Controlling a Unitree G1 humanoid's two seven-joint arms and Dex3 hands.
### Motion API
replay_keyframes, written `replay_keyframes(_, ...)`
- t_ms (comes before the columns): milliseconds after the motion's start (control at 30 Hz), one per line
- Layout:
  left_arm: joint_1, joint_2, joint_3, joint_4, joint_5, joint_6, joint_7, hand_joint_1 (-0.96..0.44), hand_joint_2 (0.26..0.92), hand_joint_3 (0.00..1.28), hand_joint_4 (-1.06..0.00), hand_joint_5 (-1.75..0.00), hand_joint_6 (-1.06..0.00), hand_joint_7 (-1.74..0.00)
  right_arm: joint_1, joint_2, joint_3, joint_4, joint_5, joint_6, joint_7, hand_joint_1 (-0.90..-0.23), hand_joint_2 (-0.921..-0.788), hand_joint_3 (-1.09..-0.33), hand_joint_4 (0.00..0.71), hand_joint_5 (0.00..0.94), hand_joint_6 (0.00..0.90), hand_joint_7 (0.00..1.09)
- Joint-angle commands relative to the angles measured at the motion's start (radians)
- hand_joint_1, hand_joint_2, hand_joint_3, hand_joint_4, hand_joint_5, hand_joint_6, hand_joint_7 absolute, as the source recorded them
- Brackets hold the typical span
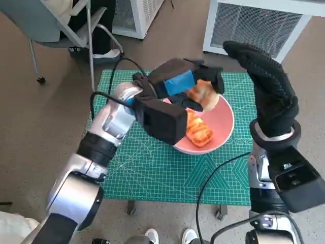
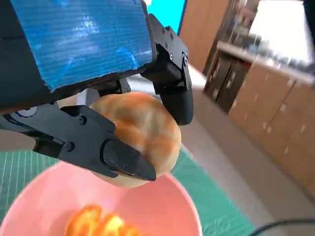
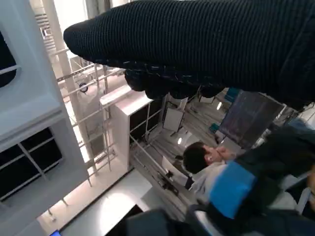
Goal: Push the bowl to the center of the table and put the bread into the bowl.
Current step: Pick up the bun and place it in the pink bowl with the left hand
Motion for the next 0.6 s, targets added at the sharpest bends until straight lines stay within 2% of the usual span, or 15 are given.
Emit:
replay_keyframes(33,-0.033,-0.020,-0.013,0.054,-0.017,0.021,-0.101,-0.09,0.917,0.22,-0.31,-0.45,-0.29,-0.57,0.031,-0.006,-0.006,-0.006,-0.011,0.007,-0.011,-0.604,-0.921,-0.709,0.284,0.001,0.009,0.65)
replay_keyframes(100,-0.041,-0.025,-0.013,0.071,-0.026,0.037,-0.147,-0.15,0.920,0.17,-0.21,-0.19,-0.28,-0.30,0.033,-0.007,-0.007,-0.010,-0.010,0.011,-0.011,-0.603,-0.921,-0.709,0.283,0.001,0.010,0.65)
replay_keyframes(200,-0.050,-0.029,-0.011,0.089,-0.031,0.049,-0.191,-0.23,0.921,0.14,-0.11,-0.06,-0.25,-0.15,0.035,-0.007,-0.008,-0.015,-0.008,0.016,-0.012,-0.598,-0.921,-0.709,0.285,0.002,0.013,0.65)
replay_keyframes(367,-0.040,-0.023,0.006,0.093,-0.037,0.025,-0.196,-0.30,0.921,0.13,-0.04,-0.01,-0.23,-0.07,0.037,-0.008,-0.012,-0.028,-0.019,0.025,-0.023,-0.597,-0.921,-0.710,0.288,0.003,0.021,0.65)
replay_keyframes(600,-0.009,-0.017,0.059,0.094,-0.083,-0.019,-0.155,-0.33,0.921,0.11,0.00,0.00,-0.21,-0.04,0.043,-0.013,-0.019,-0.041,-0.044,0.034,-0.046,-0.609,-0.921,-0.712,0.288,0.003,0.025,0.65)
